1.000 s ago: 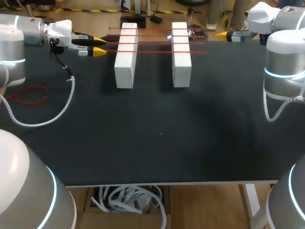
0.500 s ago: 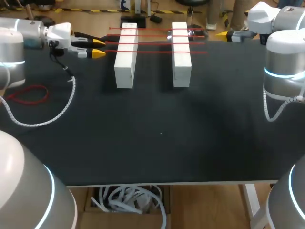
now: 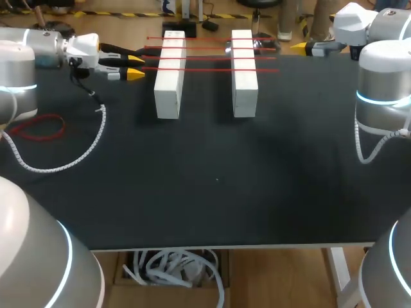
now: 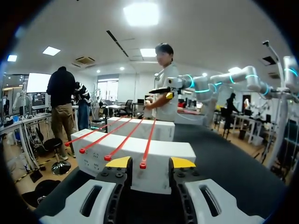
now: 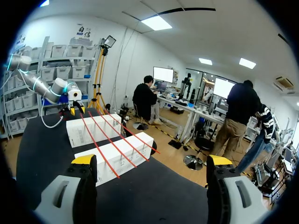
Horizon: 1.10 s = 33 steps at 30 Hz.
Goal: Grab the tape and strap the tape.
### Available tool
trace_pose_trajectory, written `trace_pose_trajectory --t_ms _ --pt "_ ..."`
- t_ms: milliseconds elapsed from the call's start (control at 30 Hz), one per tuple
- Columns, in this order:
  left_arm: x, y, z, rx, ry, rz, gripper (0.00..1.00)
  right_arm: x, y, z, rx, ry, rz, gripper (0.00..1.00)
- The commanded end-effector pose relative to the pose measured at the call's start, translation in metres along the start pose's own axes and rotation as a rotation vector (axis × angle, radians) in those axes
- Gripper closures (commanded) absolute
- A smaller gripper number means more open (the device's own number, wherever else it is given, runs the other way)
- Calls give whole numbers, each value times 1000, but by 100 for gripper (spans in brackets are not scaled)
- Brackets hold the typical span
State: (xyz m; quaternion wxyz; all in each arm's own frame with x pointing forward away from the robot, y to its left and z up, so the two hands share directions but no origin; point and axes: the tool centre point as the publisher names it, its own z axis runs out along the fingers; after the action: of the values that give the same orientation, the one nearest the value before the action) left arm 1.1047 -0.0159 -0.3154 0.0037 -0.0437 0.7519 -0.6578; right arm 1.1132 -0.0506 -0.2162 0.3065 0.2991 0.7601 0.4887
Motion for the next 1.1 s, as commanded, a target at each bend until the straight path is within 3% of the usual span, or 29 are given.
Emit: trace_pose_trajectory --t_ms 33,333,500,633,1100 --pt "-2 2 2 3 4 -1 67 0 0 0 3 1 0 0" --pt "-4 5 1 6 3 -17 71 0 0 0 3 1 0 0" --pt "-2 4 3 9 11 -14 80 0 0 0 3 1 0 0" --pt "-1 3 5 12 16 -15 75 0 0 0 3 1 0 0" --pt "-1 2 8 16 17 -15 82 0 0 0 3 1 0 0"
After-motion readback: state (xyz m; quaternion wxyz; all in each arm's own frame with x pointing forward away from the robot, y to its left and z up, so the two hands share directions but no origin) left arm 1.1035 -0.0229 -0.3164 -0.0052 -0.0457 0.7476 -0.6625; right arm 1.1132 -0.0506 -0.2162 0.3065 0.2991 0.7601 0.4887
